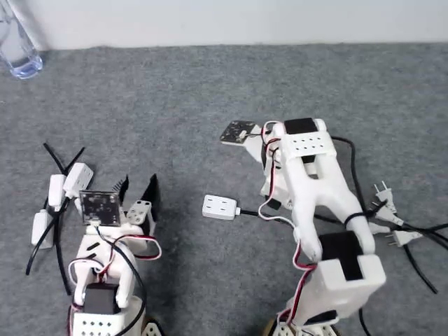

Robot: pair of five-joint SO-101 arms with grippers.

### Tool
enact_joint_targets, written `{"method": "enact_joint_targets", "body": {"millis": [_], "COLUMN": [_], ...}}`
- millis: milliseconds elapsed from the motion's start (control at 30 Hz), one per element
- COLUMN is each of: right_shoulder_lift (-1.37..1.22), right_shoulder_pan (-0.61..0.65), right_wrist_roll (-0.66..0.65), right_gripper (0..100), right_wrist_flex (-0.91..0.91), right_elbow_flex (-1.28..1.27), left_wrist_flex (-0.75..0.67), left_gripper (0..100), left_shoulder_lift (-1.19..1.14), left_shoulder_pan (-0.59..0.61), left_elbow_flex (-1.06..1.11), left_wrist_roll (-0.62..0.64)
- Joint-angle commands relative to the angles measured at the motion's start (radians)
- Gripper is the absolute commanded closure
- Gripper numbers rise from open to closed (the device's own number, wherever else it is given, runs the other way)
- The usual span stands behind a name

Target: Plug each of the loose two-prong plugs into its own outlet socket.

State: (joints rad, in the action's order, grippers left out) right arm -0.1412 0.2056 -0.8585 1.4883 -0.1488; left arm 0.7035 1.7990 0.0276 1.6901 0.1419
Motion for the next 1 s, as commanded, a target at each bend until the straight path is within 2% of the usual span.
{"method": "enact_joint_targets", "body": {"millis": [0, 100, 167, 467, 633, 833, 967], "right_shoulder_lift": [0.099, 0.166, 0.223, 0.395, 0.395, 0.395, 0.395], "right_shoulder_pan": [0.045, 0.079, 0.102, 0.285, 0.374, 0.384, 0.404], "right_wrist_roll": [0.046, 0.052, 0.052, 0.104, 0.109, 0.109, 0.115], "right_gripper": [99.1, 99.1, 99.1, 99.1, 99.1, 99.1, 99.1], "right_wrist_flex": [0.116, 0.188, 0.223, 0.295, 0.277, 0.268, 0.282], "right_elbow_flex": [0.052, 0.052, 0.052, 0.048, 0.055, 0.104, 0.167], "left_wrist_flex": [-0.034, -0.057, -0.057, 0.002, 0.005, 0.008, 0.008], "left_gripper": [81, 81, 79, 65, 65, 65, 65], "left_shoulder_lift": [0.018, 0.018, 0.018, 0.017, 0.017, 0.014, 0.014], "left_shoulder_pan": [-0.086, -0.124, -0.146, -0.236, -0.288, -0.362, -0.362], "left_elbow_flex": [-0.008, -0.008, -0.008, -0.008, -0.008, -0.008, -0.008], "left_wrist_roll": [0.371, 0.624, 0.706, 0.715, 0.713, 0.712, 0.712]}}
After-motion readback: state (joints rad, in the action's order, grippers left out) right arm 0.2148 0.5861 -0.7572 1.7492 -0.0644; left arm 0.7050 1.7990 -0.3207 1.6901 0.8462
